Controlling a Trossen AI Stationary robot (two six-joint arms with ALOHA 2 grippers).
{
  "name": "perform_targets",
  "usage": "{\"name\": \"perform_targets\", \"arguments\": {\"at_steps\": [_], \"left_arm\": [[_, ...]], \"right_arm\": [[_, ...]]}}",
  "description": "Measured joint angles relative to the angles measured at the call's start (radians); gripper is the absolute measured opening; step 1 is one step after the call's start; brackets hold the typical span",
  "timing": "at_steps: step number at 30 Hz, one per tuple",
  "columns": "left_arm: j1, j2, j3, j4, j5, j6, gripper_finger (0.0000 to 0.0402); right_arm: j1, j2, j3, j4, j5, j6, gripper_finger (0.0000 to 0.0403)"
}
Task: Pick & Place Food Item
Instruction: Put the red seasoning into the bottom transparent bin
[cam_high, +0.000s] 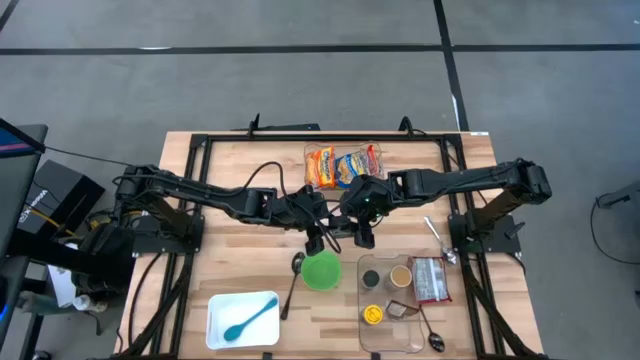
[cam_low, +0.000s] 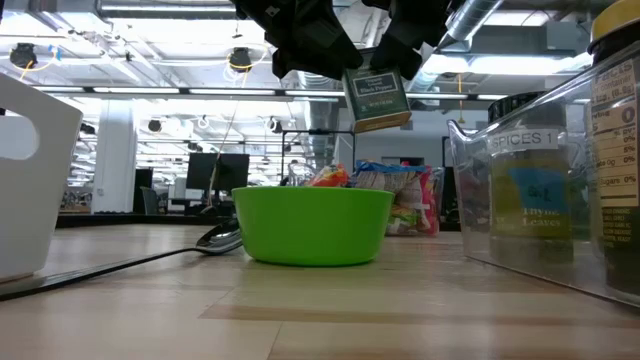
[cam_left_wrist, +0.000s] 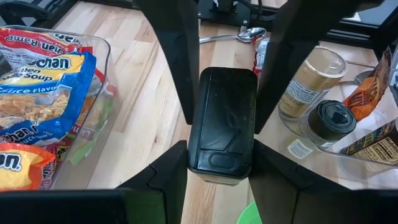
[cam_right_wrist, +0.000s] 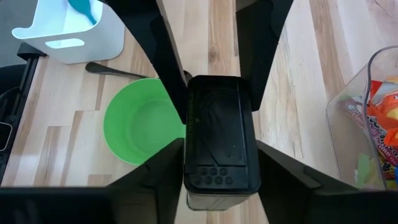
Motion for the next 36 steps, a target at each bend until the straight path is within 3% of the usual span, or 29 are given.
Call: {"name": "perform_targets", "arguments": {"at_steps": [7, 15, 20, 31, 36], "left_arm": [[0.0, 0.0, 0.0, 0.001, 0.0, 0.0, 0.014], [0.0, 0.0, 0.0, 0.002, 0.0, 0.0, 0.014], [0.0, 0.0, 0.0, 0.002, 0.0, 0.0, 0.0141], [0.0, 0.0, 0.0, 0.002, 0.0, 0.0, 0.0142], [0.001, 0.0, 0.0, 0.002, 0.0, 0.0, 0.0162]], "right_arm": [[0.0, 0.0, 0.001, -0.001, 0.0, 0.0, 0.0123], [0.0, 0.0, 0.001, 0.0, 0.0, 0.008, 0.0146], [0.0, -0.001, 0.001, 0.0, 0.0, 0.008, 0.0121], [0.0, -0.001, 0.001, 0.0, 0.0, 0.008, 0.0123], [0.0, -0.001, 0.001, 0.0, 0.0, 0.008, 0.0122]]}}
